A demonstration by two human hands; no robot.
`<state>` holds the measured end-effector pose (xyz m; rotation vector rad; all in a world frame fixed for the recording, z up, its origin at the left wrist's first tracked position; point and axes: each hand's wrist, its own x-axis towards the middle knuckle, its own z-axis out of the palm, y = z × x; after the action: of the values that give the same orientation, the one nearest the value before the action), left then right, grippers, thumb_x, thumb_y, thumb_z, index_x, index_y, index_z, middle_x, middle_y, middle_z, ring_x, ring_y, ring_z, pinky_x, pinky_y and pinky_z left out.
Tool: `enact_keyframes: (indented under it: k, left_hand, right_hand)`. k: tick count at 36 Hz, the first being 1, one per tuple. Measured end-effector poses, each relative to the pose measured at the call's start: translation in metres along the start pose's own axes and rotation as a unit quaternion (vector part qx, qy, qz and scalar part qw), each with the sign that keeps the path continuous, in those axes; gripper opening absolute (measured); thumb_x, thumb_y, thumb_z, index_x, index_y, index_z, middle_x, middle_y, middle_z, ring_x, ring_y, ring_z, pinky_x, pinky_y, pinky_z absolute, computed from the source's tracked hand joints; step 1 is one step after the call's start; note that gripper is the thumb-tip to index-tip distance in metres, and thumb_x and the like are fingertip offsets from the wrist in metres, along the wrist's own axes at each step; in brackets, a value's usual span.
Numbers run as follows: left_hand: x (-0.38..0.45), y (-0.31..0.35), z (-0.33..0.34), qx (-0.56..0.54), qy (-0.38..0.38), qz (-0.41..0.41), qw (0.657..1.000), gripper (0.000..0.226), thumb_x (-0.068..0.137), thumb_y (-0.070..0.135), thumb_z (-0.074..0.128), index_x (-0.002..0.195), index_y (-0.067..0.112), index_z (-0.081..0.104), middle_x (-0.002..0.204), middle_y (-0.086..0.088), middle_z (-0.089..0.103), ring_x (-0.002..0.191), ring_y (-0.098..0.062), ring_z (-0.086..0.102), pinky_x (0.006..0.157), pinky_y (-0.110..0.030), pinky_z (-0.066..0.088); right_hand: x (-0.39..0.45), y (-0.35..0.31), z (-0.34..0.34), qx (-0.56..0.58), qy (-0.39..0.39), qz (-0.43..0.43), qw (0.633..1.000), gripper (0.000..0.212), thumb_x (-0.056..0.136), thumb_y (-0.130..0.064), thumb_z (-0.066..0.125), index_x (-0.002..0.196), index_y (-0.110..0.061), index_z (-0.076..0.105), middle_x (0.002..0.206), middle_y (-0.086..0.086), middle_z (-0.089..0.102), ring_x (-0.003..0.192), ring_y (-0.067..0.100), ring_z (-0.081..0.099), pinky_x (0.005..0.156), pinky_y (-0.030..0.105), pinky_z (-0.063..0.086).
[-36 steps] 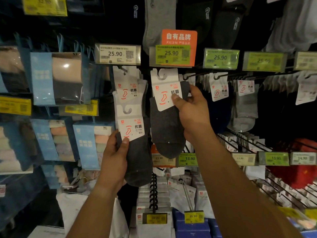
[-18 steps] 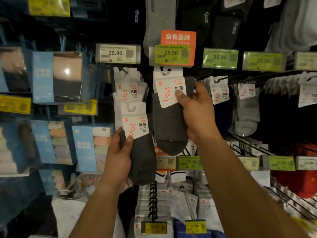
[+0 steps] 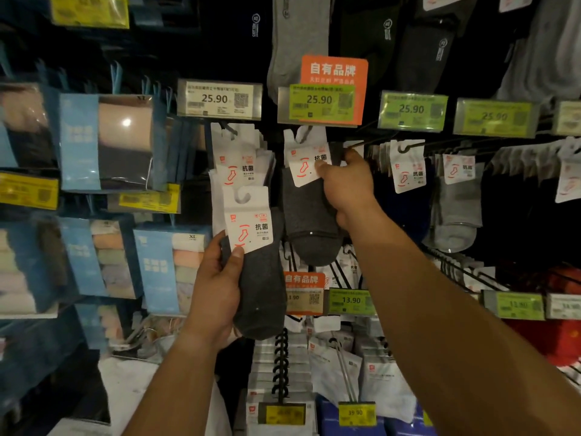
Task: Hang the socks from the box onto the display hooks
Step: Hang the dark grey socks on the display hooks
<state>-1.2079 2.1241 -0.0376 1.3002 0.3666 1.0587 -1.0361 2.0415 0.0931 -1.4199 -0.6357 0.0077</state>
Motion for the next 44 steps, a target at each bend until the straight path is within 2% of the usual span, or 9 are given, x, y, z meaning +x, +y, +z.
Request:
enact_keyframes:
  k: [8,13,16,18,20,24,33,37,44]
  left_hand:
    - [-0.004,0.012,-0.004,-0.002,0.019,-0.019,1.000,0.034,0.105,0.016,0.049,0.136,0.028,0.056,0.116,0.017,0.072,0.104,0.002,0.068,0.071,-0.012,0.055]
    - [-0.005,0.026,-0.004,0.013,0.024,-0.029,0.999,0.033,0.105,0.016,0.049,0.134,0.031,0.057,0.114,0.020,0.072,0.107,0.002,0.067,0.073,-0.012,0.055]
    - [-0.005,0.039,0.007,0.003,0.000,-0.052,0.999,0.028,0.105,0.017,0.050,0.127,0.029,0.060,0.116,0.014,0.073,0.110,-0.004,0.068,0.078,-0.018,0.056]
    - [-0.006,0.052,0.021,-0.016,-0.026,-0.066,0.997,0.026,0.104,0.015,0.050,0.127,0.021,0.061,0.118,0.006,0.073,0.112,-0.011,0.068,0.083,-0.021,0.057]
    - [-0.006,0.064,0.037,-0.014,-0.052,-0.071,0.996,0.023,0.105,0.015,0.048,0.121,0.020,0.064,0.111,0.007,0.076,0.108,-0.009,0.069,0.085,-0.021,0.057]
    - [0.003,0.075,0.056,0.081,-0.077,-0.015,0.994,0.021,0.104,0.033,0.052,0.105,0.048,0.066,0.113,0.018,0.072,0.117,-0.007,0.063,0.106,-0.035,0.050]
    - [0.006,0.093,0.073,0.051,-0.106,0.046,0.992,0.022,0.106,0.017,0.046,0.125,0.019,0.057,0.119,0.010,0.070,0.116,-0.008,0.064,0.100,-0.029,0.053]
    - [0.012,0.102,0.078,0.031,-0.099,0.025,0.994,0.017,0.106,0.019,0.047,0.115,0.026,0.059,0.114,0.008,0.072,0.112,-0.010,0.066,0.096,-0.028,0.055]
    - [0.021,0.097,0.084,0.062,-0.081,0.013,0.995,0.014,0.106,0.023,0.049,0.106,0.031,0.060,0.104,0.014,0.070,0.098,0.002,0.067,0.082,-0.015,0.053]
  right_hand:
    - [0.049,0.028,0.024,-0.113,-0.008,0.062,0.992,0.057,0.093,-0.027,0.062,0.144,-0.013,0.043,0.132,0.013,0.061,0.120,0.035,0.058,0.099,0.048,0.050]
    - [0.004,0.009,0.011,-0.131,0.038,0.055,0.989,0.071,0.088,-0.049,0.064,0.144,-0.013,0.039,0.132,0.013,0.054,0.120,0.029,0.055,0.100,0.044,0.049]
    - [-0.051,0.005,0.006,-0.081,0.000,0.042,0.996,0.039,0.098,-0.046,0.053,0.120,-0.014,0.055,0.099,0.004,0.065,0.093,0.007,0.064,0.083,0.030,0.047]
    - [-0.084,0.006,0.011,-0.061,-0.075,0.103,0.990,0.043,0.099,-0.053,0.044,0.121,-0.019,0.058,0.109,0.005,0.066,0.100,0.017,0.063,0.090,0.035,0.049]
    - [-0.101,0.005,0.014,-0.014,-0.079,0.151,0.985,0.047,0.096,-0.059,0.046,0.123,-0.022,0.058,0.119,0.004,0.065,0.109,0.022,0.062,0.098,0.040,0.050]
    - [-0.099,-0.007,0.004,0.074,-0.011,0.086,0.993,0.021,0.101,-0.038,0.051,0.120,-0.029,0.055,0.106,-0.013,0.066,0.096,-0.003,0.064,0.083,0.016,0.053]
    - [-0.083,-0.027,-0.008,0.100,-0.026,0.015,0.994,0.015,0.102,-0.028,0.052,0.115,-0.031,0.057,0.113,-0.004,0.070,0.104,0.010,0.068,0.091,0.036,0.057]
    - [-0.071,-0.033,-0.005,0.087,-0.030,0.040,0.995,0.019,0.094,-0.046,0.056,0.106,-0.033,0.062,0.109,-0.002,0.072,0.101,0.016,0.069,0.091,0.046,0.057]
    - [-0.060,-0.031,-0.005,0.073,-0.016,0.085,0.994,0.028,0.093,-0.045,0.059,0.110,-0.024,0.066,0.106,0.000,0.073,0.099,0.019,0.070,0.091,0.048,0.057]
